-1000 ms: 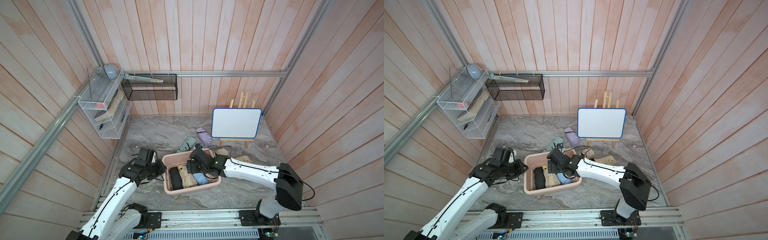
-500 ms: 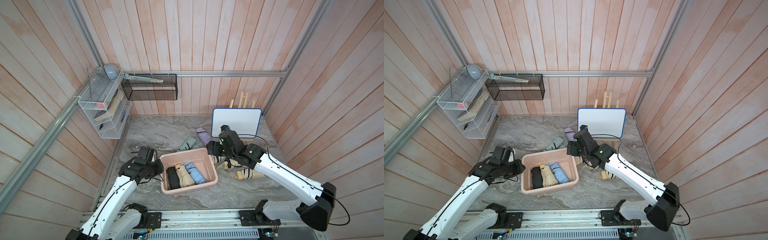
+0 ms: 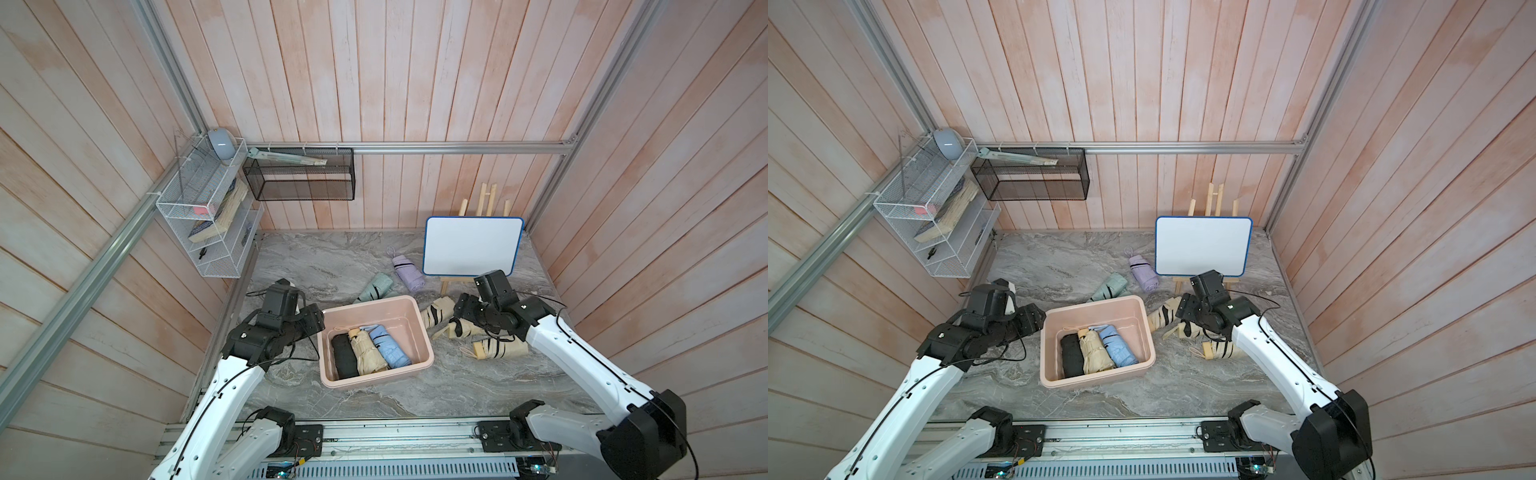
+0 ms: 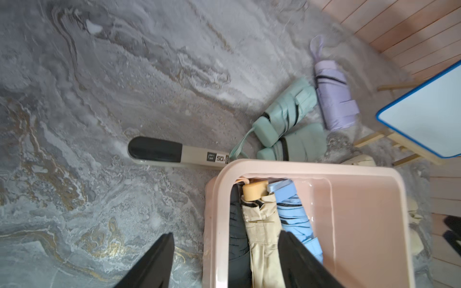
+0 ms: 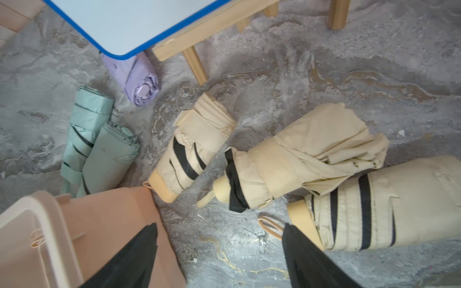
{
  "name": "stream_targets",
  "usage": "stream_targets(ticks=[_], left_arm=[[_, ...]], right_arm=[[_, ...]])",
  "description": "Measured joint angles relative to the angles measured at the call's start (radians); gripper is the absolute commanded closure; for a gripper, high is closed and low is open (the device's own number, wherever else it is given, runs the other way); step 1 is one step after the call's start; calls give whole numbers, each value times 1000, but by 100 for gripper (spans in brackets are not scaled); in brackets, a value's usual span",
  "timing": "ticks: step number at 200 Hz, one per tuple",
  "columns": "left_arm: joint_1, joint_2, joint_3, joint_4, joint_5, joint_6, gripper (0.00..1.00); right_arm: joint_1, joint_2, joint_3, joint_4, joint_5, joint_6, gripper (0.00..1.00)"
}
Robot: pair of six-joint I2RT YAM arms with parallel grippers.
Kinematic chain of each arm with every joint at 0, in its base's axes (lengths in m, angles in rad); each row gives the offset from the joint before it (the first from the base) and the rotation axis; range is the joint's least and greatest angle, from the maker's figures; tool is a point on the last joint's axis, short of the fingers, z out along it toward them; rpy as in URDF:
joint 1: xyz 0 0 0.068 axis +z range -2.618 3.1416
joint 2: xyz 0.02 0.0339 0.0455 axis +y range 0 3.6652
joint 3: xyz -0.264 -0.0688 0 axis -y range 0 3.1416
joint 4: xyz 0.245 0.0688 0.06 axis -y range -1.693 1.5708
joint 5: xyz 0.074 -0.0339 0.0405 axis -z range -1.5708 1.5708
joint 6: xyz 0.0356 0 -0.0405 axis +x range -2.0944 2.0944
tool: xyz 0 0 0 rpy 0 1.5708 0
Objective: Put the umbrella into the storage box
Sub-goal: Pick up the umbrella from the center of the board.
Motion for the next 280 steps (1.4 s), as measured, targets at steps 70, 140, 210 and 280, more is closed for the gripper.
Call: stream_targets(ticks=[70, 140, 210, 280], left_arm=[[0, -190, -73, 368, -73, 45, 21], [3, -152, -157, 629, -82, 111, 20], [13, -152, -163, 716, -82, 132, 19], [18, -160, -186, 740, -84, 129, 19]], right_arm=[[-35, 72, 86, -3, -3, -782, 15], [-35, -13, -44, -41, 20, -1514, 4], [-67, 124, -110, 66, 31, -1746, 5], [-122, 247, -120, 190, 25, -1826, 11]])
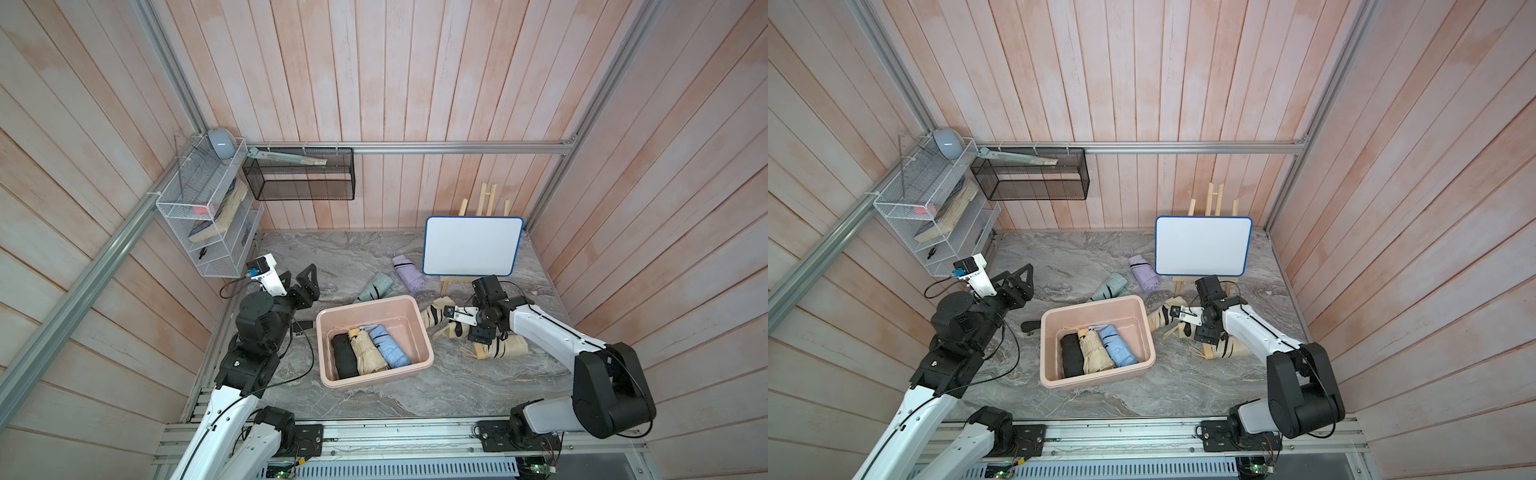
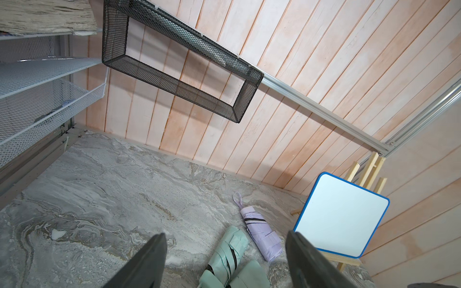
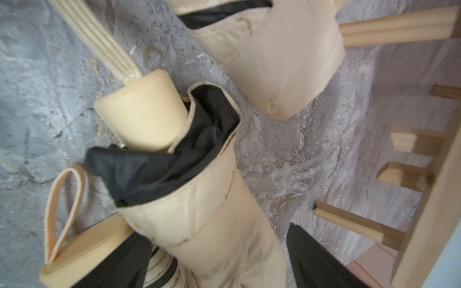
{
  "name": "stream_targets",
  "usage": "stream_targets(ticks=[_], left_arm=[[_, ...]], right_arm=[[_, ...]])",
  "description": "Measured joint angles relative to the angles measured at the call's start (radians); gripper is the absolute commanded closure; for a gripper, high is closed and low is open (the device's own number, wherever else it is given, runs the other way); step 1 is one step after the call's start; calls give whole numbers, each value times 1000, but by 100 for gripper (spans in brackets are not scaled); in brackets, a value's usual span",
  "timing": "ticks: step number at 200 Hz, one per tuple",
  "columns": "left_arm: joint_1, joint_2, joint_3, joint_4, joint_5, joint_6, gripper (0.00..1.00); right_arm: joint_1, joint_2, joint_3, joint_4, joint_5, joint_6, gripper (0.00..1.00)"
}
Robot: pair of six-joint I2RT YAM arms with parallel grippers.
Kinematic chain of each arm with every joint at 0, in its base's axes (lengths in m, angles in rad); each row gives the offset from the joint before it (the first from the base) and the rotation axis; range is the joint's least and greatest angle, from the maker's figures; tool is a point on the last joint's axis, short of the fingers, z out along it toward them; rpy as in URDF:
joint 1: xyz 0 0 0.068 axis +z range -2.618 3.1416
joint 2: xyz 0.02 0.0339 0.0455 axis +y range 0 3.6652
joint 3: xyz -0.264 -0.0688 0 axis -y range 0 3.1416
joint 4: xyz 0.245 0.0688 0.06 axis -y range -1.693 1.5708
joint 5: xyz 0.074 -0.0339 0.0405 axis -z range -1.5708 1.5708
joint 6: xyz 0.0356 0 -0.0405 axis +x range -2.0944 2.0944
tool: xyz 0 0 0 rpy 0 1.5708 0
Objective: Put the umbrella into the storage box
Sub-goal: Pick up the umbrella from the center of the board.
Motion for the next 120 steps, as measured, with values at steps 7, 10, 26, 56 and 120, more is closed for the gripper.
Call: stream_targets(ticks=[7, 10, 26, 56, 120], left_arm=[[1, -1, 0, 1, -1, 0, 19], [1, -1, 0, 1, -2, 0, 19], [2, -6, 0, 0, -8, -4, 19], [2, -21, -1, -1, -24, -17, 19], [8, -25, -1, -45, -51, -54, 19]], right_arm=[[0, 10, 0, 8, -4, -4, 12], [0, 16, 0, 12, -6, -7, 12], [-1, 37, -1, 36, -16, -15, 14], [-1, 63, -21, 85, -35, -20, 20], [-2, 62, -85, 163, -61, -18, 44]])
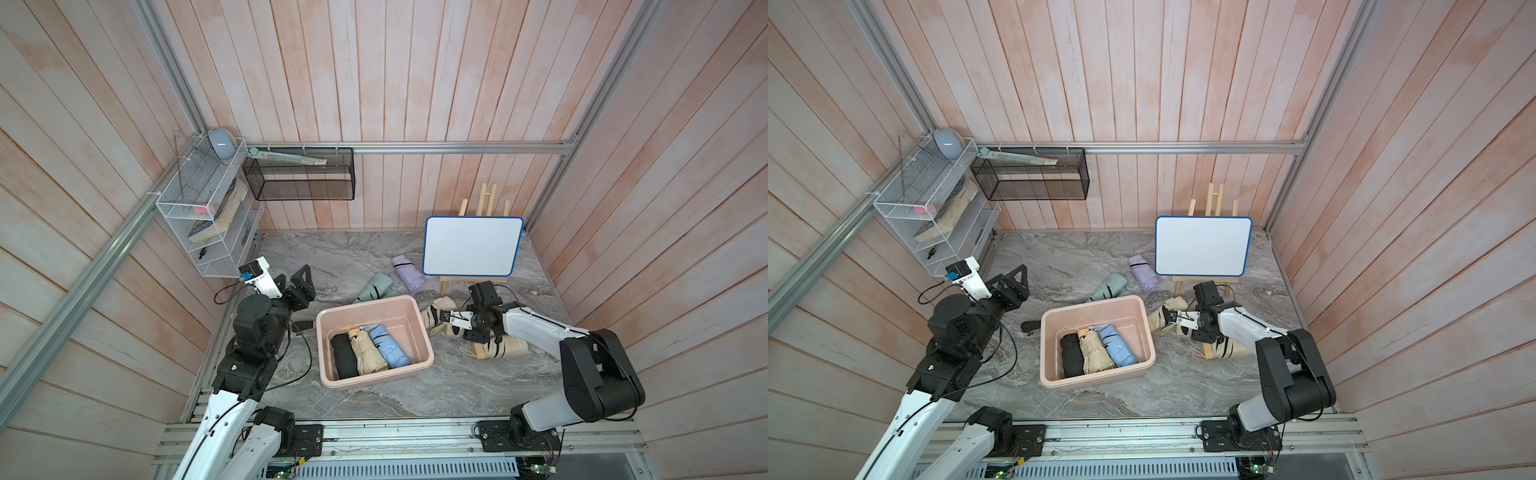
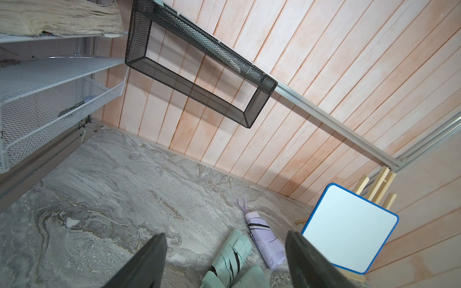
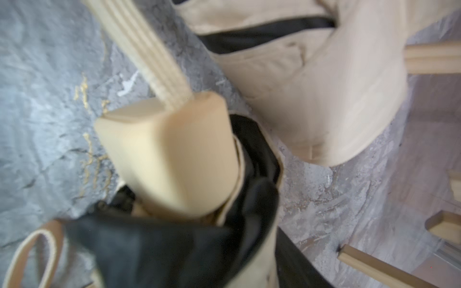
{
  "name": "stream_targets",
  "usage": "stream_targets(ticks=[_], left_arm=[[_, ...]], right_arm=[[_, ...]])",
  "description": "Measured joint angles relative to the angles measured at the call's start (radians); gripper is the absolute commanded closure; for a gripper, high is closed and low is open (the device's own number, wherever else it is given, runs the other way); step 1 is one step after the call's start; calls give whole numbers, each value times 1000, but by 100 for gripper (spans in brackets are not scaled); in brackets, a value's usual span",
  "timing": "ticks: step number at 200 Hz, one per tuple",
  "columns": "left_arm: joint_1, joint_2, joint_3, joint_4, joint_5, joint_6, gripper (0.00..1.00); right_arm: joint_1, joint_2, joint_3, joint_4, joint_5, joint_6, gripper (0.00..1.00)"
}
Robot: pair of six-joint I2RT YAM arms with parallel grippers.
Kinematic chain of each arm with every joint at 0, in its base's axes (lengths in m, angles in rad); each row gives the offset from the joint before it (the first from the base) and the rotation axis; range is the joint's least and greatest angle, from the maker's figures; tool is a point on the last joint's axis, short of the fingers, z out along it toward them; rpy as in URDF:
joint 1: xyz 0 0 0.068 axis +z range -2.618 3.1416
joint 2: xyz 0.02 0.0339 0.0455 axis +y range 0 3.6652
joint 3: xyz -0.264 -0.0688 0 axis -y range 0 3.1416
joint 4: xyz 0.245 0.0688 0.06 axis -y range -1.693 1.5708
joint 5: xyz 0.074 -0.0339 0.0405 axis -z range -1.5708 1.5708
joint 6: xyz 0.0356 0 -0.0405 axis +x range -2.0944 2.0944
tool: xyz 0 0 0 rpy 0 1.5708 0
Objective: Put the umbrella into the storage box
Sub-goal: Pick up the umbrella from the center of the board, then place the umbrella in the storage box.
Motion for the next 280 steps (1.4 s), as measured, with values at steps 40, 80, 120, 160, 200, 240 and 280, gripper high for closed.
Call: stream_targets(ticks=[40, 80, 120, 160, 200, 240, 280], left_arm=[[0, 22, 2, -103, -10, -49, 20], [0, 35, 11, -219, -14, -109, 21], [0, 61, 21, -294, -8, -153, 22], [0, 97, 58, -378, 16, -180, 23], [0, 109, 71, -434, 59, -198, 24], [2, 114, 103, -510, 110, -209, 27], [2, 112, 134, -592, 169, -230, 28]], right_arm=[[0, -50, -32, 9, -2, 1, 57], [0, -174, -40, -17, -5, 53, 65], [0, -253, 11, -56, -8, 183, 68], [0, -388, 57, -53, -71, 424, 70], [14, -475, 116, -51, -90, 647, 74], [140, -494, 204, -134, -32, 827, 75], [332, -411, 406, -293, 63, 1062, 75]])
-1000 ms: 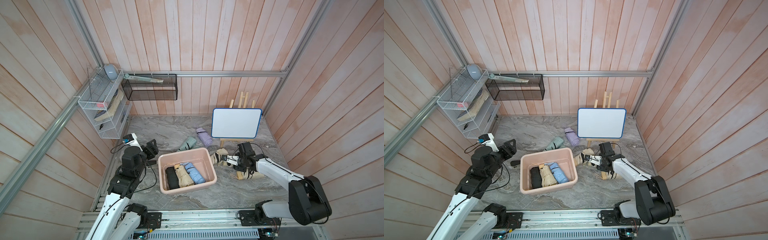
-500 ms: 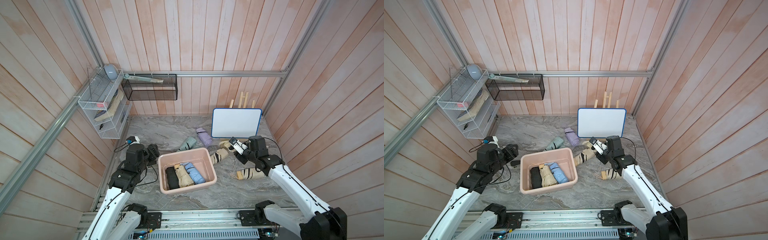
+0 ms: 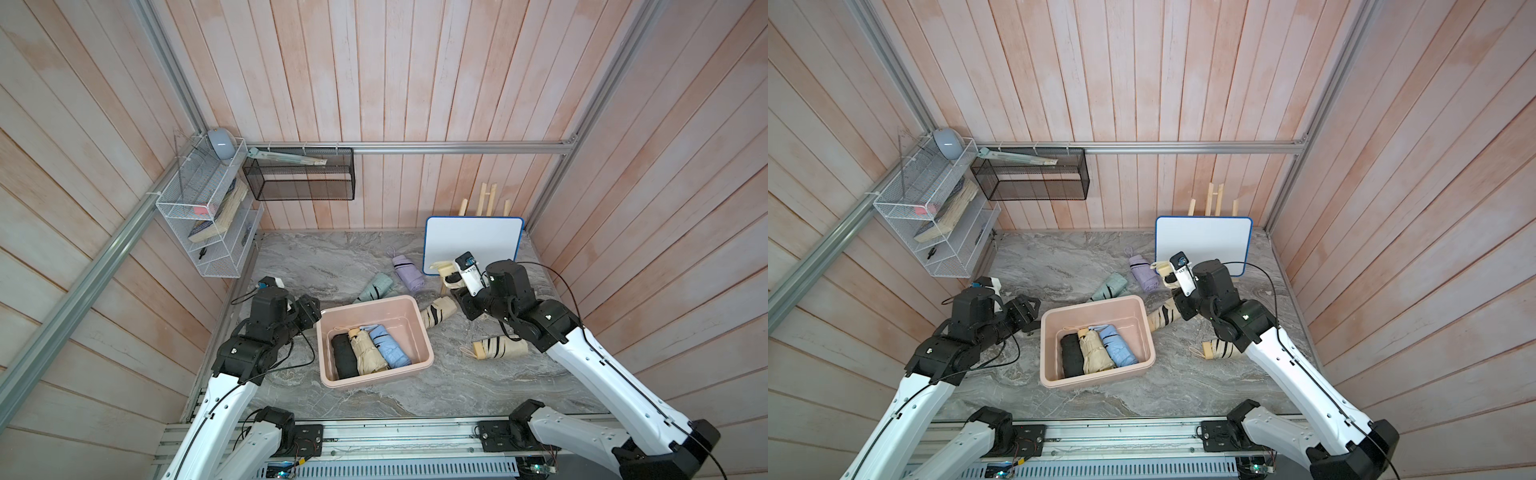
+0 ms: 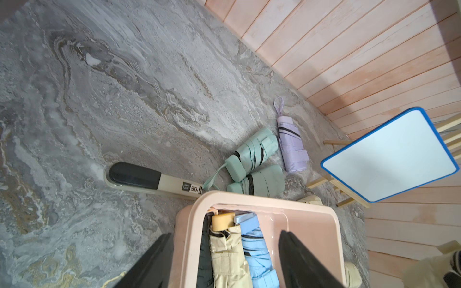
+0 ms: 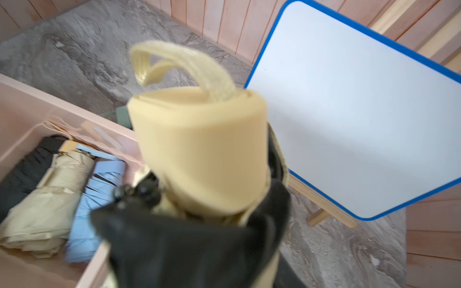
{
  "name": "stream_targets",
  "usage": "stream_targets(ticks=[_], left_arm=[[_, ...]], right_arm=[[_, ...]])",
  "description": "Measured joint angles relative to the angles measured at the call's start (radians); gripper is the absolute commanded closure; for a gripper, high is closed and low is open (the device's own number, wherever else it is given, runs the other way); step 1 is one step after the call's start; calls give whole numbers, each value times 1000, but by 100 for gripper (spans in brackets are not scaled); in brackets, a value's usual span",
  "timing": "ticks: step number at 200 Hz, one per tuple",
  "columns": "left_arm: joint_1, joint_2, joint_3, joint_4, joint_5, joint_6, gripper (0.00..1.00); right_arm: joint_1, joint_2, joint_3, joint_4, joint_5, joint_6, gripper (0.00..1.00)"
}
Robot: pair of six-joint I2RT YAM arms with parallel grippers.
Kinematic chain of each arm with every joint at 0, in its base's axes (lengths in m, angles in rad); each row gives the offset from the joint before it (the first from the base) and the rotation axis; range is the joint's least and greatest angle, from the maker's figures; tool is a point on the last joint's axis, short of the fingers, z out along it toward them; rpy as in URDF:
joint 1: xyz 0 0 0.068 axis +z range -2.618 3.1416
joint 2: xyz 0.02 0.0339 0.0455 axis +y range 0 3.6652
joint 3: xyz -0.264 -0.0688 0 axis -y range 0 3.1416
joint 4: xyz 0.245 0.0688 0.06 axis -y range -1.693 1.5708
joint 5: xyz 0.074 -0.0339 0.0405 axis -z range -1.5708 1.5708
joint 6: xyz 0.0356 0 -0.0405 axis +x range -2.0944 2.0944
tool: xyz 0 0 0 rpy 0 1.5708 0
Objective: Put the umbrella into the storage box
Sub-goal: Place the umbrella in the storage box.
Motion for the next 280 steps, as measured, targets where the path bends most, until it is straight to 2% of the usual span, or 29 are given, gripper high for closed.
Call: stream_targets(ticks=[74, 140, 163, 212, 280], left_arm=[[0, -28, -14, -142, 82, -16, 31], [0, -48, -101, -151, 145, -31, 34], [0, -46, -109, -150, 163, -28, 41], [0, -35, -136, -135, 184, -24, 45], [0, -30, -172, -124, 183, -24, 48]], right_arm=[[273, 272, 225, -146, 13, 401, 76], [425, 464, 356, -155, 40, 657, 78], [477, 536, 373, -187, 85, 713, 78], [521, 745, 519, -369, 190, 776, 78], [529, 804, 497, -412, 264, 826, 78]])
